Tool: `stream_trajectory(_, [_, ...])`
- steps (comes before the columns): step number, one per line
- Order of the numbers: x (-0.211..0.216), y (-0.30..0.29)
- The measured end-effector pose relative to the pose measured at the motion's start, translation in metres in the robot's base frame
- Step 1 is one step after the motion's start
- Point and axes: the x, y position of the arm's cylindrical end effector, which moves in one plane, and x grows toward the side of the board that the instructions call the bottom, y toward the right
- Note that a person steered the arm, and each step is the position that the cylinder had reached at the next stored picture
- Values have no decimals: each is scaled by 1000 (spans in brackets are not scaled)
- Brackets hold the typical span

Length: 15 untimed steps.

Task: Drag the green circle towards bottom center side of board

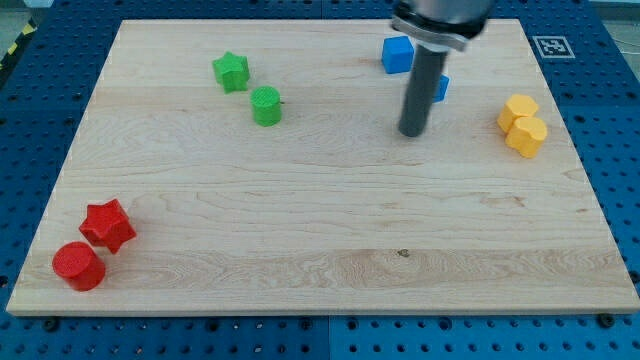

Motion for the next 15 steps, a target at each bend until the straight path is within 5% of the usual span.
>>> stream_trajectory(5, [-24,-34])
stream_trajectory(9, [-56,-188])
stream_trajectory(15, [-13,-148])
